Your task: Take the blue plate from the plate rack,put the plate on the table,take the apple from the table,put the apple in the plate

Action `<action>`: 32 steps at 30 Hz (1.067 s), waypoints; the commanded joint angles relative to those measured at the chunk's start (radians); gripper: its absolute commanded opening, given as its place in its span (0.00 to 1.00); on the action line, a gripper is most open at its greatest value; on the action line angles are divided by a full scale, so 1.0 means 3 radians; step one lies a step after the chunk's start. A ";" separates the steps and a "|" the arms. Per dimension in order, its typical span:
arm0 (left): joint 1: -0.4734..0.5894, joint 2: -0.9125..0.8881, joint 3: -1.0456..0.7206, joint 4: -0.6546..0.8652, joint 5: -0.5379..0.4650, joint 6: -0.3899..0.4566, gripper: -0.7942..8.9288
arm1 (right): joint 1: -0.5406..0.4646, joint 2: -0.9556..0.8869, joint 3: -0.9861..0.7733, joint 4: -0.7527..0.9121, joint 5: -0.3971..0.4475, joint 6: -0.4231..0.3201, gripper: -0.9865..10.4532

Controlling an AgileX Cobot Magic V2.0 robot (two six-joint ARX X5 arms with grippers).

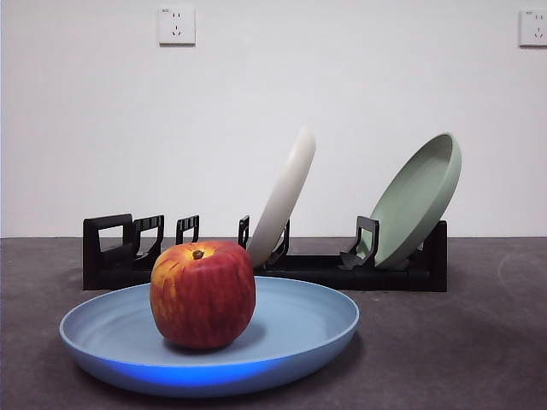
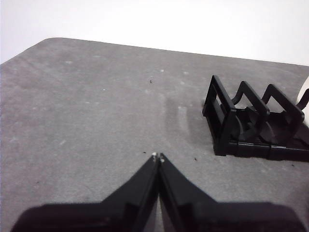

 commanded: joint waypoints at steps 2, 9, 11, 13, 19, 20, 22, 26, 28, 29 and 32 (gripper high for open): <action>0.0009 -0.0009 -0.0047 0.0014 -0.0001 -0.0020 0.08 | 0.0034 0.0048 -0.0033 -0.0031 -0.0065 0.0273 0.09; 0.0009 -0.0009 -0.0047 0.0014 -0.0001 -0.0020 0.08 | 0.0033 0.0081 -0.0033 -0.0031 -0.0061 0.0285 0.09; 0.0009 -0.0009 -0.0047 0.0014 -0.0001 -0.0020 0.08 | 0.0033 0.0081 -0.0033 -0.0031 -0.0061 0.0285 0.09; 0.0009 -0.0009 -0.0047 0.0014 -0.0001 -0.0020 0.08 | 0.0033 0.0081 -0.0033 -0.0031 -0.0061 0.0285 0.09; 0.0009 -0.0009 -0.0047 0.0014 -0.0001 -0.0020 0.08 | 0.0033 0.0081 -0.0032 -0.0031 -0.0061 0.0286 0.09; 0.0009 -0.0009 -0.0047 0.0014 -0.0001 -0.0020 0.08 | 0.0033 0.0081 -0.0032 -0.0031 -0.0061 0.0285 0.09; 0.0009 -0.0009 -0.0047 0.0014 -0.0001 -0.0020 0.08 | 0.0033 0.0081 -0.0032 -0.0031 -0.0061 0.0286 0.09; 0.0009 -0.0009 -0.0047 0.0014 -0.0001 -0.0020 0.08 | 0.0033 0.0081 -0.0032 -0.0031 -0.0061 0.0285 0.09; 0.0009 -0.0009 -0.0047 0.0014 -0.0001 -0.0020 0.08 | 0.0033 0.0081 -0.0032 -0.0031 -0.0061 0.0285 0.09; 0.0009 -0.0009 -0.0047 0.0014 -0.0001 -0.0020 0.08 | 0.0033 0.0081 -0.0032 -0.0031 -0.0061 0.0285 0.09; 0.0009 -0.0009 -0.0047 0.0014 -0.0001 -0.0020 0.08 | 0.0033 0.0081 -0.0032 -0.0031 -0.0061 0.0286 0.09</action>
